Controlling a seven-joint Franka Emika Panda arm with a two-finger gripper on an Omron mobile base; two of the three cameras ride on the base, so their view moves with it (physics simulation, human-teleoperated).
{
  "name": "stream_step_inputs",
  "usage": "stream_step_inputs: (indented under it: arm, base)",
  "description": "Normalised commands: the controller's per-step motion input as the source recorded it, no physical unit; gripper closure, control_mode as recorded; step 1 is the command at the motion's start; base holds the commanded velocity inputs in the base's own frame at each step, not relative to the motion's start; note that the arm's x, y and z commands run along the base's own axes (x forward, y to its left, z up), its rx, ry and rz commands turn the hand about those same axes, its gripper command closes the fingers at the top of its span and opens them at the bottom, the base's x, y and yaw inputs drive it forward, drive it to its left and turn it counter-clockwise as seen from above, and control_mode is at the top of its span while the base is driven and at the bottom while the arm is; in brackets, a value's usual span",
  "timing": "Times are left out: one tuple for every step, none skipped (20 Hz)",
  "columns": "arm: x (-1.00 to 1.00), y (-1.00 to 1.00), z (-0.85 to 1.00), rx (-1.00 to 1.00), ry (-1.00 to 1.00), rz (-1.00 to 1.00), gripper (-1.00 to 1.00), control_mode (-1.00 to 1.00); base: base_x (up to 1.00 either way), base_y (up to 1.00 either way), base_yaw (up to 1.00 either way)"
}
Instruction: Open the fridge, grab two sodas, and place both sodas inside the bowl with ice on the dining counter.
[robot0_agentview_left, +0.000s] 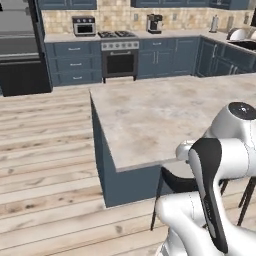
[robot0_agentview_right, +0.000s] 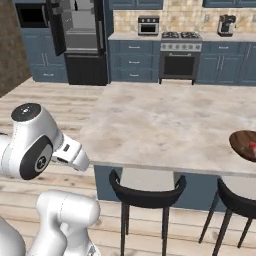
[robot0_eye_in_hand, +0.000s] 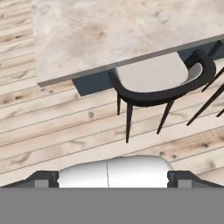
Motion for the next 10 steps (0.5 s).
stream_step_inputs:
  arm:
    - [0.0, 0.0, 0.0, 0.0, 0.0, 0.0, -1.0, 1.0]
    - [0.0, 0.0, 0.0, 0.0, 0.0, 0.0, -1.0, 1.0]
    - [0.0, 0.0, 0.0, 0.0, 0.0, 0.0, -1.0, 1.0]
    - [0.0, 0.0, 0.0, 0.0, 0.0, 0.0, -1.0, 1.0]
    - [0.0, 0.0, 0.0, 0.0, 0.0, 0.0, -1.0, 1.0]
    - [0.0, 0.0, 0.0, 0.0, 0.0, 0.0, -1.0, 1.0]
    - [0.0, 0.0, 0.0, 0.0, 0.0, 0.0, -1.0, 1.0]
    - [0.0, 0.0, 0.0, 0.0, 0.0, 0.0, -1.0, 1.0]
    - [0.0, 0.0, 0.0, 0.0, 0.0, 0.0, -1.0, 1.0]
    - [0.0, 0.0, 0.0, 0.0, 0.0, 0.0, -1.0, 1.0]
  base:
    - [0.0, 1.0, -0.08]
    - [0.03, 1.0, -0.08]
    - [0.03, 1.0, -0.08]
    - [0.04, 1.0, -0.08]
    - [0.06, 1.0, -0.08]
    - [0.09, 1.0, -0.08]
    - [0.15, 1.0, -0.09]
    - [0.17, 1.0, -0.09]
    - [0.19, 1.0, -0.09]
    - [0.21, 1.0, -0.09]
